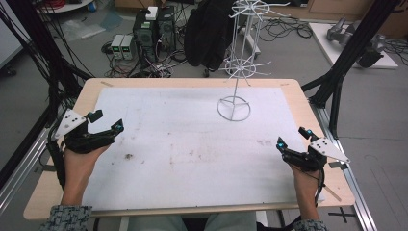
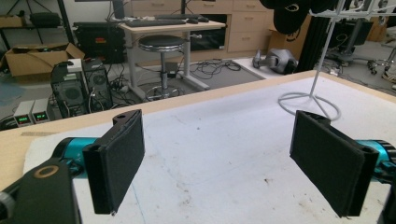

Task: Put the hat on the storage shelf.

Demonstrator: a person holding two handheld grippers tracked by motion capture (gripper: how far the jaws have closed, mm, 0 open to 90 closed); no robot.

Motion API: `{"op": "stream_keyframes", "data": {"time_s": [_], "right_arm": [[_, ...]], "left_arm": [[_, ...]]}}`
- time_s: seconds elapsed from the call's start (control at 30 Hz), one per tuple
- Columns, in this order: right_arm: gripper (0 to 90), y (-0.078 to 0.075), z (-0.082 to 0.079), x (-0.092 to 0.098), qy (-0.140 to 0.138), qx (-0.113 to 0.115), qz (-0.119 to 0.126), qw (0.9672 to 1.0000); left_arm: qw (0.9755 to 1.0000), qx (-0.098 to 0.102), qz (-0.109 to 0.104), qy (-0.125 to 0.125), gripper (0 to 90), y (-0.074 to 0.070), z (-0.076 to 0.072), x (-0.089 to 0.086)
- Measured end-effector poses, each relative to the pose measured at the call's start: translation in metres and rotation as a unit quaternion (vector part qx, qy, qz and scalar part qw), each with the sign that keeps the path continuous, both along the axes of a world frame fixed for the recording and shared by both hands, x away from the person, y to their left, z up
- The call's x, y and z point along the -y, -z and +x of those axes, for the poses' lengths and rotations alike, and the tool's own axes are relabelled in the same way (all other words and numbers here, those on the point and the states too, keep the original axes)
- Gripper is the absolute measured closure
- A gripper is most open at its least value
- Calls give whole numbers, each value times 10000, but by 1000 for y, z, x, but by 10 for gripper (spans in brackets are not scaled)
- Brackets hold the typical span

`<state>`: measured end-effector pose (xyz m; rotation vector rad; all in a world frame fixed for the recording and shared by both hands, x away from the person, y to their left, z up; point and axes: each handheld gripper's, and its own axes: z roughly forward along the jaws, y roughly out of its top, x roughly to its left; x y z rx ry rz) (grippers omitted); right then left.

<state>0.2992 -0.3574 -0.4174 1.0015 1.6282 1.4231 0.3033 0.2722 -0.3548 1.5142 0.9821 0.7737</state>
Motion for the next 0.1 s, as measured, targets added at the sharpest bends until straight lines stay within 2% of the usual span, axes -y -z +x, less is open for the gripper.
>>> {"op": "stream_keyframes", "data": {"time_s": [0.1], "right_arm": [[97,0,0,-1,8,-7,-13,10000]], "left_arm": [[10000,-8,-28,-11,182,4,0,0]]}}
